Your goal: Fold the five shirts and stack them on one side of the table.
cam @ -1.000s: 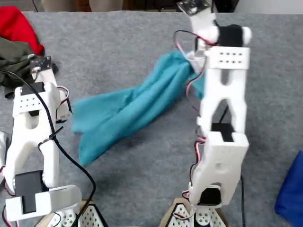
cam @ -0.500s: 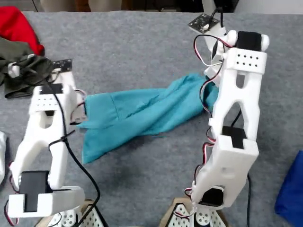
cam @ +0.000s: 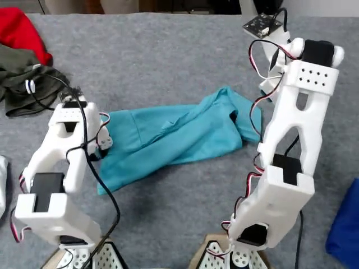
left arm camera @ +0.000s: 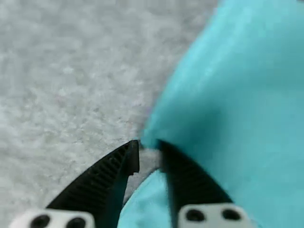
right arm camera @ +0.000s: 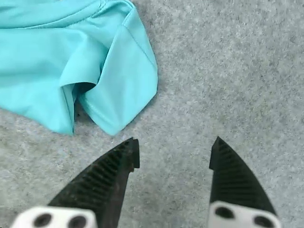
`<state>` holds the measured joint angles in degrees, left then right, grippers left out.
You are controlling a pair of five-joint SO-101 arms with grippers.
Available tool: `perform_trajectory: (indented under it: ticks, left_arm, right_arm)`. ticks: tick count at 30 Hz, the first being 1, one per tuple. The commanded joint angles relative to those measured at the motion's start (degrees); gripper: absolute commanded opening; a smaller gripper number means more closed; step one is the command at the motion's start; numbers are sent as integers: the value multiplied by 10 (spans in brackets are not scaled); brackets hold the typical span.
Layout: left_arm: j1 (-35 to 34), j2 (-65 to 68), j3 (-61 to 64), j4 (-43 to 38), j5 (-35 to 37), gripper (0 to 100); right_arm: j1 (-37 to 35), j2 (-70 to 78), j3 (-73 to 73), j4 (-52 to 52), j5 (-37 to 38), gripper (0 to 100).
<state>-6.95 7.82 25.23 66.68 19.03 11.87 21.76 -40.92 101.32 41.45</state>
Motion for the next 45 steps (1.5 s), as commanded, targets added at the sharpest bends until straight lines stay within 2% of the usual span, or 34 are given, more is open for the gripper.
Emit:
perform_trajectory:
  ticks: [1,6,10,20,28,45]
  left_arm:
    - [-17,14,-62,35,20,210]
    - [-44,32,-118,68,-49,210]
    - [-43,54,-129,62,-86,210]
    - [-11,125,-133,43,-84,209]
    - [-11,128,-153,71,-88,99]
    - [-10,131,-157,31,-89,97]
  right_arm:
    - [9,-44,0,7,7,253]
    - [7,-43,0,7,7,253]
    - [5,-43,0,7,6,253]
    - [9,-43,0,3,4,253]
    - [10,-43,0,4,4,253]
    - [14,35,112,-22,4,253]
